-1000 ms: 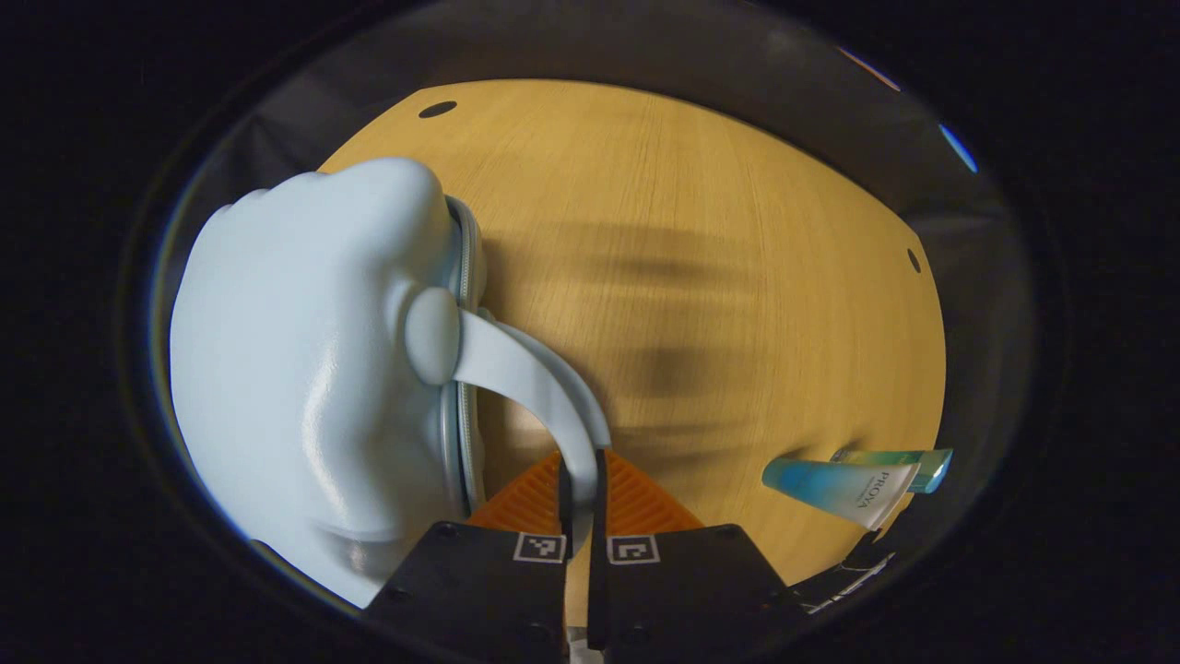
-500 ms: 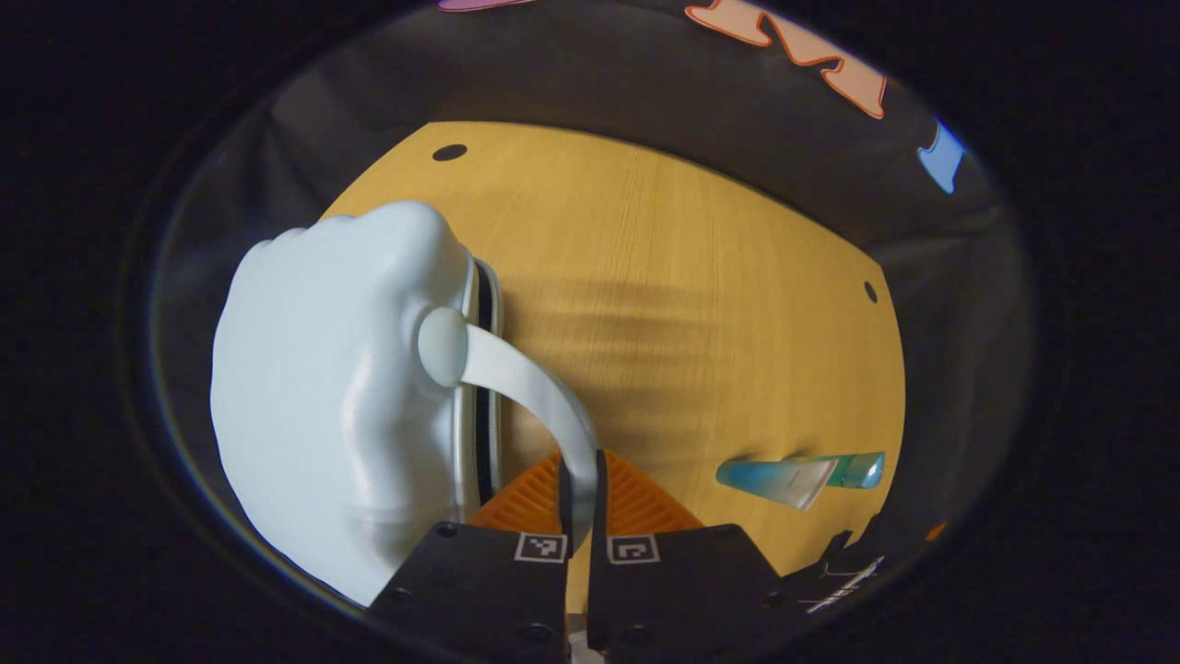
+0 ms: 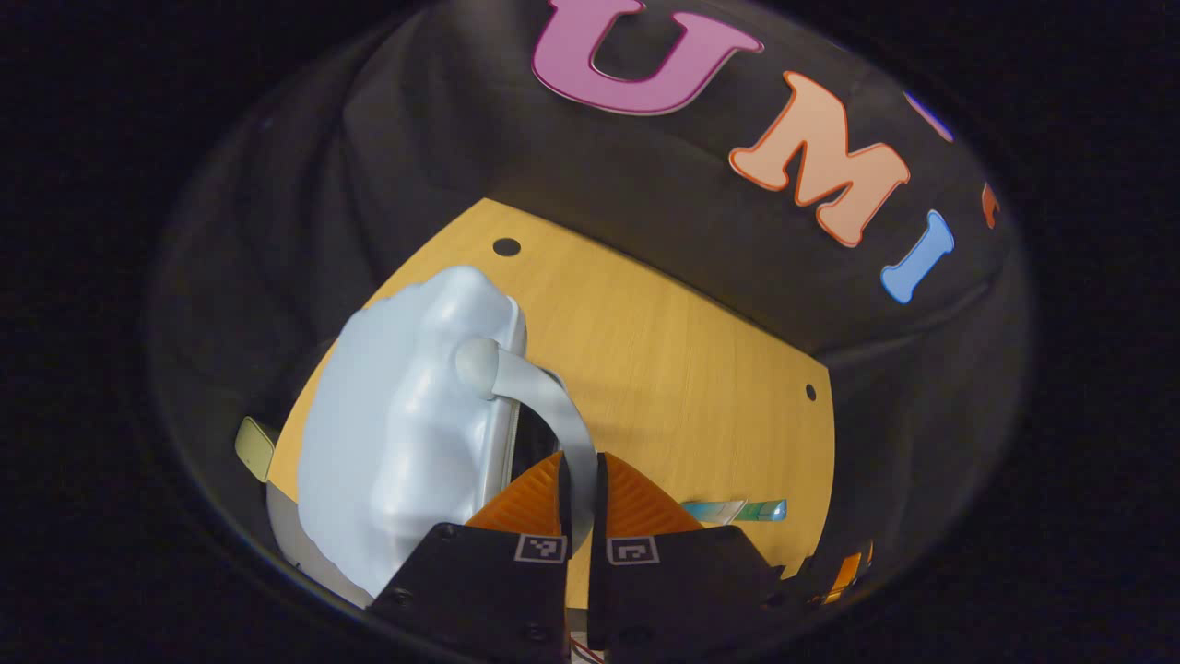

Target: First open the suitcase, pack the skin care products into it, and then close the suitcase.

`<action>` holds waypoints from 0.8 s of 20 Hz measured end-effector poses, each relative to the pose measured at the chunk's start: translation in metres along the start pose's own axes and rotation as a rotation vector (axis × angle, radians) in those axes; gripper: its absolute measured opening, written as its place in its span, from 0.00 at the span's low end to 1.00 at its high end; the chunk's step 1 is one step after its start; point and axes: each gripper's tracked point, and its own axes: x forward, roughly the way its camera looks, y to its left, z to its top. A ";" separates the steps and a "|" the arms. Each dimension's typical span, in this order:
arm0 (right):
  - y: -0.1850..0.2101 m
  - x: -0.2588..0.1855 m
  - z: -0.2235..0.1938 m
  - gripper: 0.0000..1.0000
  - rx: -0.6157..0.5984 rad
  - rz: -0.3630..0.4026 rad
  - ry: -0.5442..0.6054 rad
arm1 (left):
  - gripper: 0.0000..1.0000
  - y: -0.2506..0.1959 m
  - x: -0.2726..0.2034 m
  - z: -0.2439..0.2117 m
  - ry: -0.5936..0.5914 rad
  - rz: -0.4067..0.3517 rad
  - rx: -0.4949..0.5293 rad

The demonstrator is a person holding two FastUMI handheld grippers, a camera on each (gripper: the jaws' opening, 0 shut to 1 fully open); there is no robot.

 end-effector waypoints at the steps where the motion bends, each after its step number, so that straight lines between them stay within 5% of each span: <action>1: 0.002 0.000 -0.001 0.98 0.000 0.004 -0.001 | 0.01 0.011 -0.014 0.011 -0.027 0.010 -0.009; 6: 0.017 0.002 0.001 0.95 -0.012 0.022 -0.004 | 0.02 0.081 -0.071 0.048 -0.129 0.090 -0.026; 16: 0.059 0.006 -0.009 0.98 -0.008 0.039 -0.014 | 0.02 0.203 -0.119 0.033 -0.138 0.267 -0.011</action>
